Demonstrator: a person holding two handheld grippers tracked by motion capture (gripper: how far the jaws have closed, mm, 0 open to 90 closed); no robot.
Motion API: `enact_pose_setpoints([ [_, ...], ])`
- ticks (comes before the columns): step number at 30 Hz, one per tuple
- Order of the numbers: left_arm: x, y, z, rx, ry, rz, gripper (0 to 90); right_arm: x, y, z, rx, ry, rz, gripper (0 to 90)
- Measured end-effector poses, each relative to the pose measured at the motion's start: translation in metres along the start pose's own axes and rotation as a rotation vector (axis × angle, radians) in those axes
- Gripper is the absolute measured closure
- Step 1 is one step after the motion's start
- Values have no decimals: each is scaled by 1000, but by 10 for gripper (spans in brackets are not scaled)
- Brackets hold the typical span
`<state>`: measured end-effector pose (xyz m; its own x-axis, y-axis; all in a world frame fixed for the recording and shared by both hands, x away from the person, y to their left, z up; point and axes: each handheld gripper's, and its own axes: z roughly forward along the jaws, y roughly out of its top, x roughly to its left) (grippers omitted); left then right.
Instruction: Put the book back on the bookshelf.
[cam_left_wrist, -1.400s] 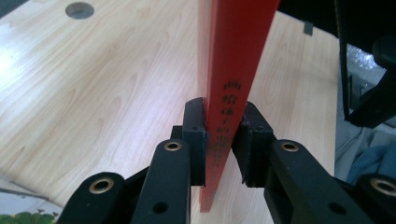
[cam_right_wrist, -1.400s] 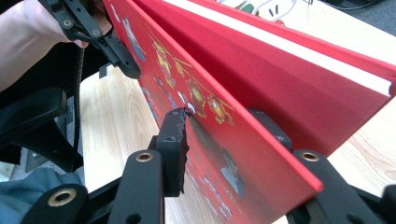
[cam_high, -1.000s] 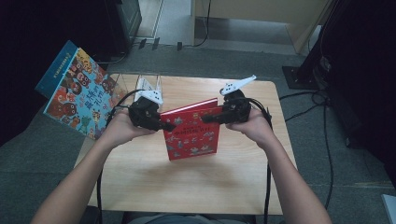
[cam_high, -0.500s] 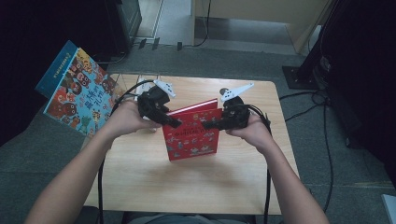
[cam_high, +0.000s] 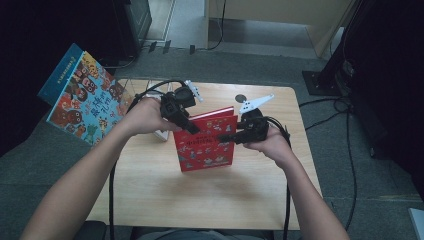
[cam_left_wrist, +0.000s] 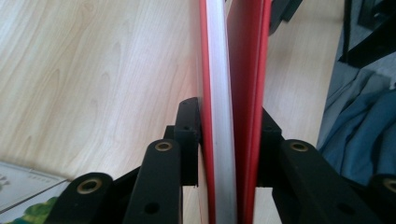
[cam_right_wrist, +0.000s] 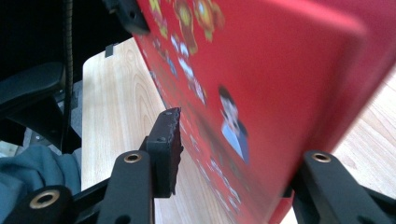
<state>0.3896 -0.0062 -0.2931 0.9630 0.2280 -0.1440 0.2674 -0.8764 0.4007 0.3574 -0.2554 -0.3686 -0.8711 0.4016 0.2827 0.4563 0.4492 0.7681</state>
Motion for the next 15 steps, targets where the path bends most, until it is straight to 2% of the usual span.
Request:
enact_pose_setpoints([
  [5, -4, -2, -1, 2, 15, 12, 774, -4, -17, -9, -46, 2, 4, 540],
  [8, -8, -5, -3, 0, 13, 16, 784, -2, -22, -11, -53, -1, -17, 537],
  [10, -7, -11, -6, -2, -7, -8, 799, 0, -25, -15, -45, -22, -38, 522],
  [12, -6, -15, -11, -14, -26, -19, 803, -1, -30, -19, -41, -41, -28, 511],
  [15, -5, -19, -18, -35, -14, -51, 804, -5, -38, -21, -56, -62, -1, 510],
])
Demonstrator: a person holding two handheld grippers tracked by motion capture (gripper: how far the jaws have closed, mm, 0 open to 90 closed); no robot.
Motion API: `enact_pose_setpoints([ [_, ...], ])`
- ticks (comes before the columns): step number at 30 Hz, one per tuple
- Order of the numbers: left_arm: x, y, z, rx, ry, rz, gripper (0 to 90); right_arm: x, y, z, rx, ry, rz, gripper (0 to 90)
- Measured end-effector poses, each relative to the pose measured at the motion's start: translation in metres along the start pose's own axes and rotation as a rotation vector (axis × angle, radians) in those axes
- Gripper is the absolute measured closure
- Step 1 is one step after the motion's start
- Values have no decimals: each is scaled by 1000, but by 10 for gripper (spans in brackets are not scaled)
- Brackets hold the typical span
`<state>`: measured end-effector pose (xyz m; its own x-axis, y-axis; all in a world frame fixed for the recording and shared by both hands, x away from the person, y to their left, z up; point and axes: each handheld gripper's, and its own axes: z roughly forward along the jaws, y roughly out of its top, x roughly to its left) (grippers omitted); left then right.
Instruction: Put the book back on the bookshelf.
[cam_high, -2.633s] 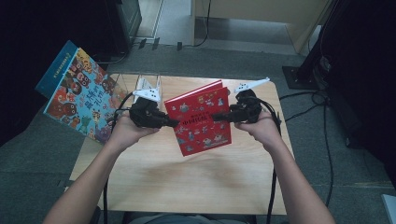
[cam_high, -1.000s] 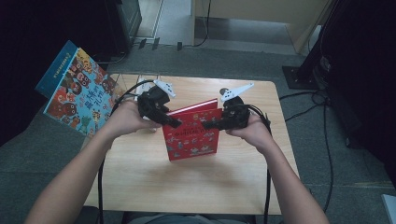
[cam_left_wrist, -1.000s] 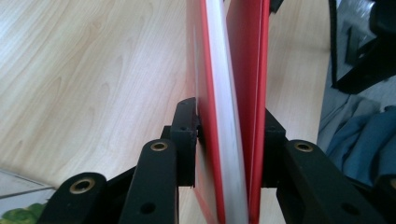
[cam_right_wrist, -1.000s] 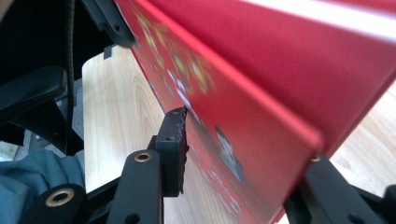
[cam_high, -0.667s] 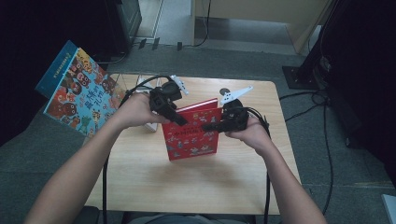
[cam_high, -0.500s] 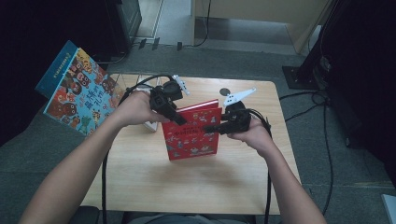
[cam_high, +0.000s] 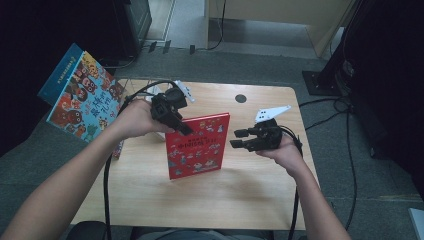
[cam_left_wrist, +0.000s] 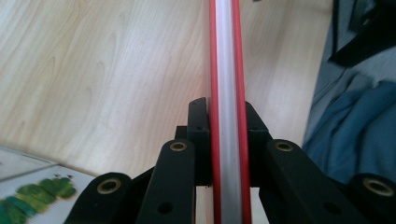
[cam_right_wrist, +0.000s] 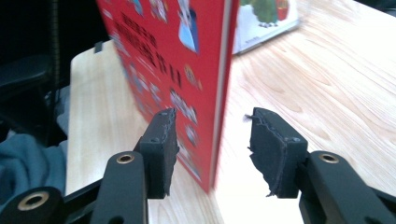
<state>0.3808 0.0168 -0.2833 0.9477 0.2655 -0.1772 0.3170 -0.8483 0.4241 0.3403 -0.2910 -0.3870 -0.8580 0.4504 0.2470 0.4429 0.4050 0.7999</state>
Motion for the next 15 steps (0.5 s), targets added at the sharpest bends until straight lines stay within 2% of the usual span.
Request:
enact_pose_setpoints([
  [3, 3, -5, -7, -23, 14, -52, 804, -1, -5, 4, -2, -19, 3, 496],
  [7, 8, -13, -14, -22, 39, -113, 803, -3, -12, 13, 25, -50, -5, 490],
  [9, 11, -17, -18, -22, 45, -141, 803, -5, -16, 18, 18, -66, 2, 481],
  [13, 14, -28, -27, -53, 43, -198, 803, -9, -27, 30, 48, -140, 8, 481],
  [15, 14, -34, -31, -73, 47, -202, 803, -11, -35, 38, 73, -171, 18, 481],
])
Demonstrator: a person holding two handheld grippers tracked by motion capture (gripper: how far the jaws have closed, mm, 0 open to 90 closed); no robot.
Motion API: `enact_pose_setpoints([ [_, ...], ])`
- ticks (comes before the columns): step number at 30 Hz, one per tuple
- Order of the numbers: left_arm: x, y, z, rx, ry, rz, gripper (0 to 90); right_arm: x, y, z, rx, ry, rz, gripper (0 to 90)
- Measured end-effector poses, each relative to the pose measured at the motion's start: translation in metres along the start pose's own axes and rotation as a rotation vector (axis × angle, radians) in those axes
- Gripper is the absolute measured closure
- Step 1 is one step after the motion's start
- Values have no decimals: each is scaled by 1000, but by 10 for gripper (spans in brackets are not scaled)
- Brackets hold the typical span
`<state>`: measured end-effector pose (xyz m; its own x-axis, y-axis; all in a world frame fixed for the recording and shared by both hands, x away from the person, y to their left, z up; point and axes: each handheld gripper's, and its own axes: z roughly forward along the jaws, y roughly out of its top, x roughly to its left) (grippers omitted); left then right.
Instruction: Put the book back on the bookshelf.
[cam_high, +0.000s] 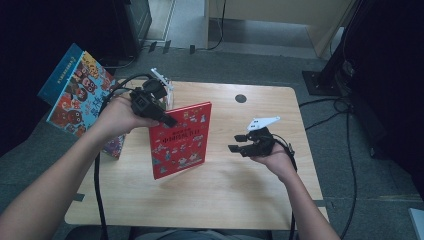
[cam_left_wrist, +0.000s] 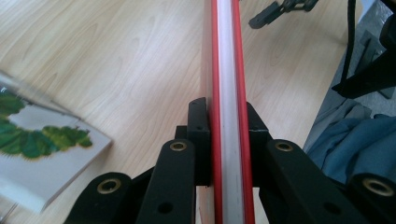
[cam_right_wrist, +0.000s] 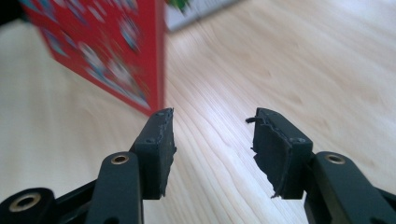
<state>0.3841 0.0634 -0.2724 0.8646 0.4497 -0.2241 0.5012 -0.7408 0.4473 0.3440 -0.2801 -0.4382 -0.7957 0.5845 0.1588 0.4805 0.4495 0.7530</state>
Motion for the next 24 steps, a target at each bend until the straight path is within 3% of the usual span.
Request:
enact_pose_setpoints([
  [7, 5, -22, -16, -33, 7, -49, 804, 0, -24, 27, 50, -103, 7, 479],
  [15, 14, -45, -31, -45, 26, -138, 802, -8, -43, 42, 66, -137, 47, 474],
  [24, 27, -76, -50, -97, 33, -253, 803, -15, -48, 51, 99, -204, 43, 474],
])
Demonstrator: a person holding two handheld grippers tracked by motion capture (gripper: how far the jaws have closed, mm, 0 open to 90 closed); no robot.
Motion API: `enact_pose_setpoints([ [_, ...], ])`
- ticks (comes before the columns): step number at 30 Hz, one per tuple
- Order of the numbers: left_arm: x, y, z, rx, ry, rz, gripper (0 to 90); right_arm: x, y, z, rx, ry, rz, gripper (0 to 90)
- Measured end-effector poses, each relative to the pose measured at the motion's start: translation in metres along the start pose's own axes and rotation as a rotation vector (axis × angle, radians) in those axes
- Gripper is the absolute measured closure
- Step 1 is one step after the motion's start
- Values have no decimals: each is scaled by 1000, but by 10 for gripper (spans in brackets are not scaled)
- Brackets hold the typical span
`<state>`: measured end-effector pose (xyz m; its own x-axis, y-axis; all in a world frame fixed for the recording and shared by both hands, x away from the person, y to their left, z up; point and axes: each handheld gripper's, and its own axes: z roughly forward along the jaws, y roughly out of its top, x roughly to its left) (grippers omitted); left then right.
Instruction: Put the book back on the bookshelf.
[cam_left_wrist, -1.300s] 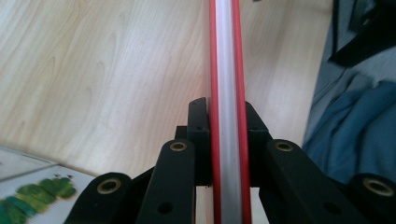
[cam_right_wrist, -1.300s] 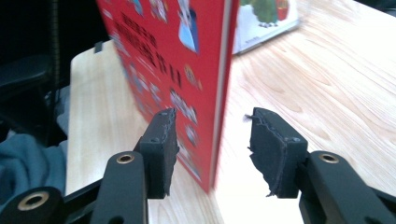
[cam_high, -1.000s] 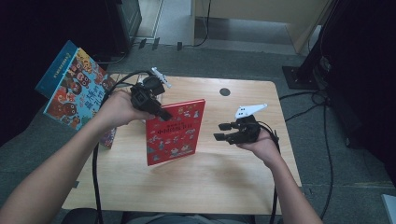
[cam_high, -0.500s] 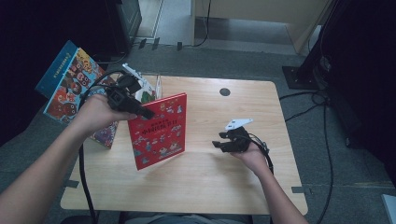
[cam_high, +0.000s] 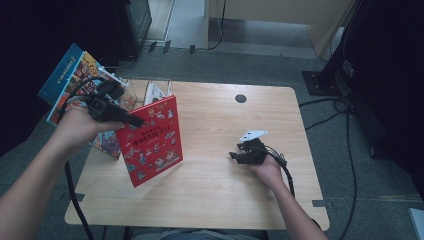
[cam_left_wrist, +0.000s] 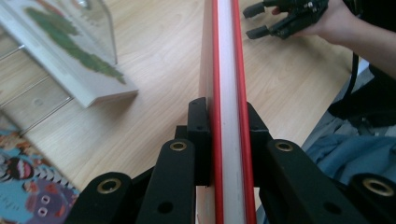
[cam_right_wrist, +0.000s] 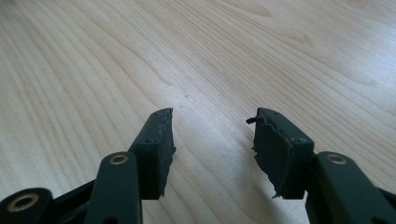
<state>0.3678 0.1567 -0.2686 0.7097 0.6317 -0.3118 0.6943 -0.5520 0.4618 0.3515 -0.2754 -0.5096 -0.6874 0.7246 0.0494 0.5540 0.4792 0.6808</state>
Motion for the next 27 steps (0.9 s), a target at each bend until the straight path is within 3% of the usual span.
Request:
enact_pose_setpoints([
  [6, 19, -21, -16, -44, 20, -95, 802, -4, -2, 4, -20, -27, -4, 482],
  [8, 24, -28, -21, -55, 27, -122, 801, -5, -2, 5, -26, -16, 7, 473],
  [10, 29, -35, -27, -65, 31, -147, 801, -5, -3, 6, -39, -23, -12, 454],
  [16, 45, -52, -42, -99, 56, -228, 801, -4, -7, 10, -91, -32, -2, 445],
  [19, 52, -58, -48, -102, 66, -268, 801, -3, -10, 11, -118, -32, -4, 428],
  [27, 76, -62, -63, -119, 113, -371, 800, -3, -10, 11, -120, -37, -3, 425],
])
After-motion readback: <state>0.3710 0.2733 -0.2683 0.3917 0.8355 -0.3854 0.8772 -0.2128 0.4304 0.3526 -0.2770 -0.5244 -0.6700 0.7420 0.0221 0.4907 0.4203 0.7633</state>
